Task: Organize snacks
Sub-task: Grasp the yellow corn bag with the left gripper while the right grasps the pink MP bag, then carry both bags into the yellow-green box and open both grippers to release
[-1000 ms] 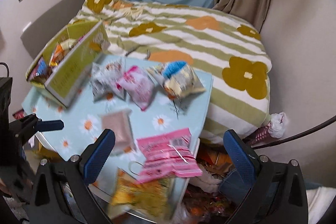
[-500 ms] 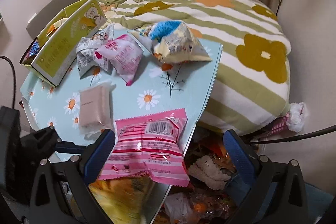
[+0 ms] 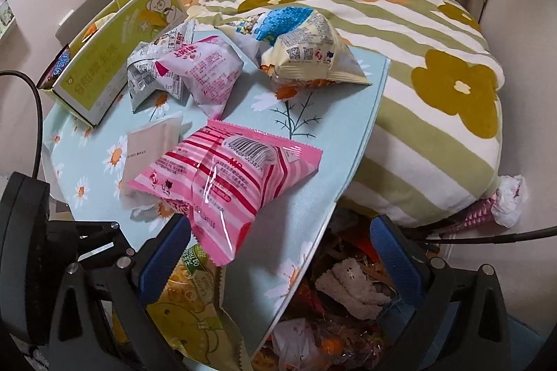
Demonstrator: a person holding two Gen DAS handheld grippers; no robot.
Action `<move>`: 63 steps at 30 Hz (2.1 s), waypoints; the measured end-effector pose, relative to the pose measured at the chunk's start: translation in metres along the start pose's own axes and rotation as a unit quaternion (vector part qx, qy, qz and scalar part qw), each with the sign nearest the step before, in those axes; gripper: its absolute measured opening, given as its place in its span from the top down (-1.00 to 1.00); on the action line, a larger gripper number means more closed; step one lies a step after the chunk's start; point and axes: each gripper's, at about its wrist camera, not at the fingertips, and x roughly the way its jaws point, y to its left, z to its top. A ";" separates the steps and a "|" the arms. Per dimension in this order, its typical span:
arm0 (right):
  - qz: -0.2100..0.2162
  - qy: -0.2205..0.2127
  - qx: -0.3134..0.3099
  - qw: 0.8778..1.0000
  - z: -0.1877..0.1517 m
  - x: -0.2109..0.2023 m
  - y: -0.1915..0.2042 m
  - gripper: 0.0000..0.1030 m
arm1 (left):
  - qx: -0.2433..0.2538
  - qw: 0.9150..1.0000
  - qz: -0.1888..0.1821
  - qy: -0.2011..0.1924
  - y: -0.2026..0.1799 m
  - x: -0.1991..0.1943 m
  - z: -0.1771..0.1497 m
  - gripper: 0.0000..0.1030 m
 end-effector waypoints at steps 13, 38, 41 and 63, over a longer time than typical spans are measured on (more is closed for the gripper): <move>0.070 0.021 0.075 0.994 0.028 0.024 -0.006 -1.00 | -0.019 1.000 0.017 -0.004 0.028 -0.029 -0.012 -0.07; 0.089 0.042 0.144 0.985 0.054 0.066 0.012 -0.24 | -0.077 0.995 0.047 -0.039 0.080 -0.104 -0.043 -0.06; 0.080 0.037 0.136 0.987 0.051 0.060 0.016 -0.20 | -0.082 0.994 0.052 -0.043 0.081 -0.115 -0.047 -0.06; 0.084 -0.059 0.081 0.991 0.108 -0.051 0.078 -0.20 | -0.141 0.973 0.122 -0.137 0.113 -0.239 -0.050 -0.06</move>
